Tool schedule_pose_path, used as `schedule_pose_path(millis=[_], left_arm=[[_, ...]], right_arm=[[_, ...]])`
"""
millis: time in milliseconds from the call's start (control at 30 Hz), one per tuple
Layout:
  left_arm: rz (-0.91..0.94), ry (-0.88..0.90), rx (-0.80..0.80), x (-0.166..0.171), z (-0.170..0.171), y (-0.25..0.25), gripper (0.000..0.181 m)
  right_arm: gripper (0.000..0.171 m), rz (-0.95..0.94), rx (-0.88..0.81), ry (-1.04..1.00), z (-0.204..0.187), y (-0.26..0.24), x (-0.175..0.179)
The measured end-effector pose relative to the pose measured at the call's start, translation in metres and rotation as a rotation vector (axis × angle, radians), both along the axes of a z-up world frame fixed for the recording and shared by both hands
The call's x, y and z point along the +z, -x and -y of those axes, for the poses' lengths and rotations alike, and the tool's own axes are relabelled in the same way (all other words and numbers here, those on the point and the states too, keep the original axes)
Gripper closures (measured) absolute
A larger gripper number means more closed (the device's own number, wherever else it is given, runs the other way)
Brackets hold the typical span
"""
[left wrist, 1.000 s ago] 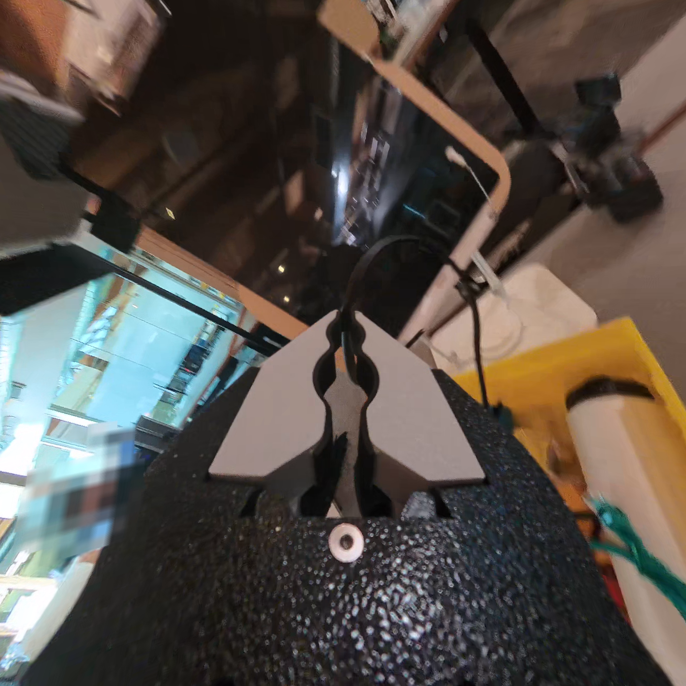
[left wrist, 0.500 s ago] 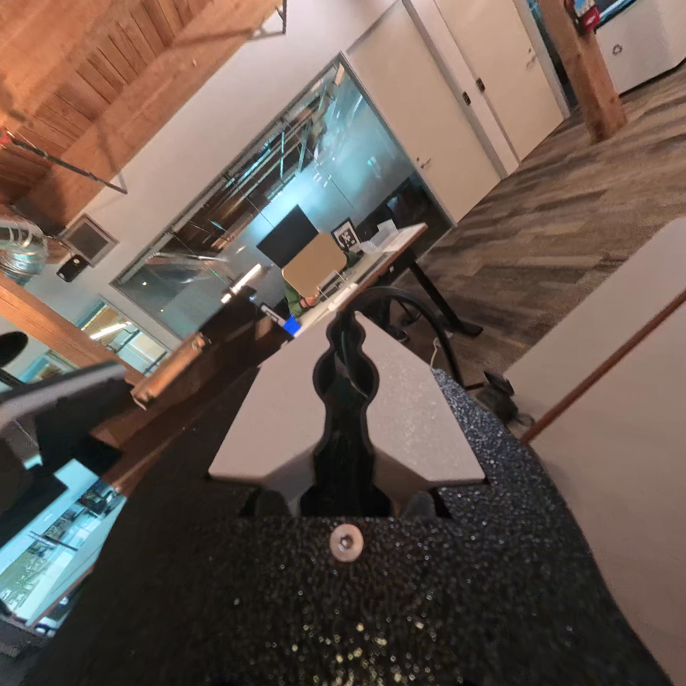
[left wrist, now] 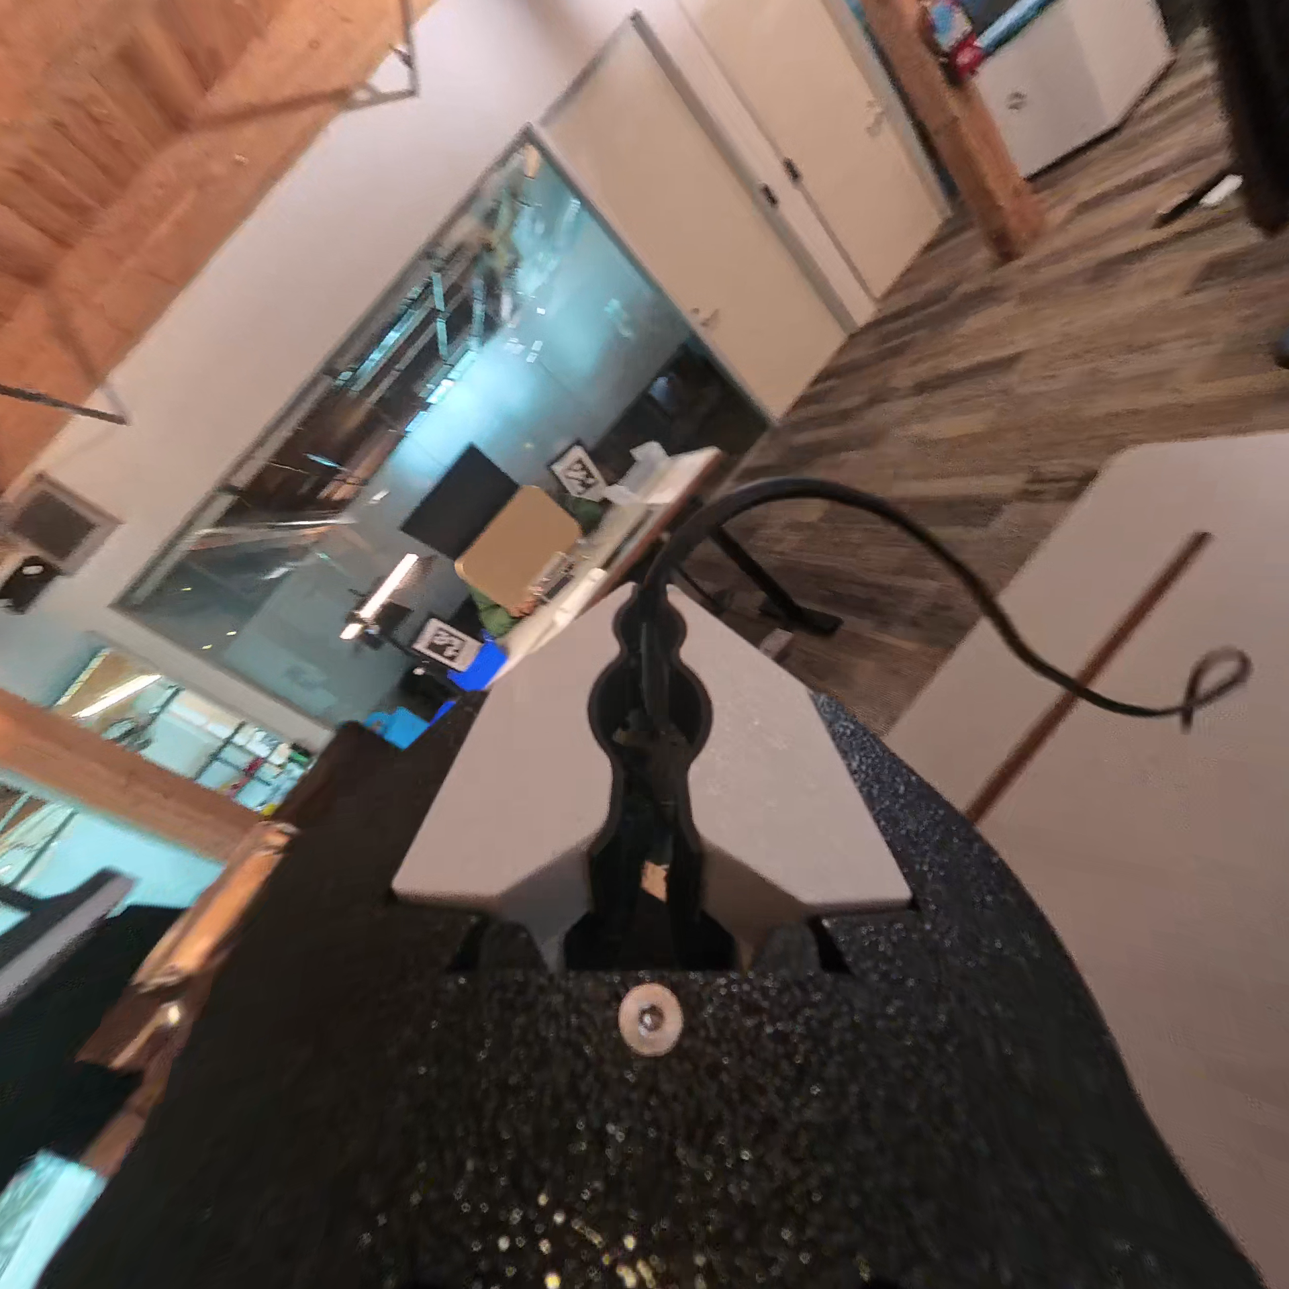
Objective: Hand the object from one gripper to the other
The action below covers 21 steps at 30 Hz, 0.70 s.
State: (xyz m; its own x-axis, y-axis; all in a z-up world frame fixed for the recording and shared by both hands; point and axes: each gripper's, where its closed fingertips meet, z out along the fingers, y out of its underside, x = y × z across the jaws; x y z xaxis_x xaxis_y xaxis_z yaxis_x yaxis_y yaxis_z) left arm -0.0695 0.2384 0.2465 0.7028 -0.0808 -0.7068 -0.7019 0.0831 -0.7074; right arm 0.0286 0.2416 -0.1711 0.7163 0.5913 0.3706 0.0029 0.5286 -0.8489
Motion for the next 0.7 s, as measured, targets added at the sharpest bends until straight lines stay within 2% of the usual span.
schedule_pose_path(millis=[133,233,467,567,700], left_arm=[[-0.013,0.133,-0.047,-0.094,-0.023,-0.015,0.181],[0.091,0.214,-0.111,-0.168,-0.03,-0.021,0.18],[0.324,0.266,-0.214,-0.325,-0.007,-0.029,0.181],[0.425,0.221,-0.22,-0.37,0.003,-0.022,0.181],[0.545,0.087,-0.254,-0.402,0.015,-0.008,0.181]], right_arm=[[0.144,-0.001,-0.009,-0.028,0.003,-0.023,0.004],[0.144,-0.001,-0.002,-0.049,0.008,-0.029,0.007],[0.143,0.039,0.048,-0.075,0.019,-0.013,0.005],[0.143,0.061,0.085,-0.078,0.025,-0.004,0.002],[0.144,0.109,0.153,-0.048,0.032,0.011,-0.008]])
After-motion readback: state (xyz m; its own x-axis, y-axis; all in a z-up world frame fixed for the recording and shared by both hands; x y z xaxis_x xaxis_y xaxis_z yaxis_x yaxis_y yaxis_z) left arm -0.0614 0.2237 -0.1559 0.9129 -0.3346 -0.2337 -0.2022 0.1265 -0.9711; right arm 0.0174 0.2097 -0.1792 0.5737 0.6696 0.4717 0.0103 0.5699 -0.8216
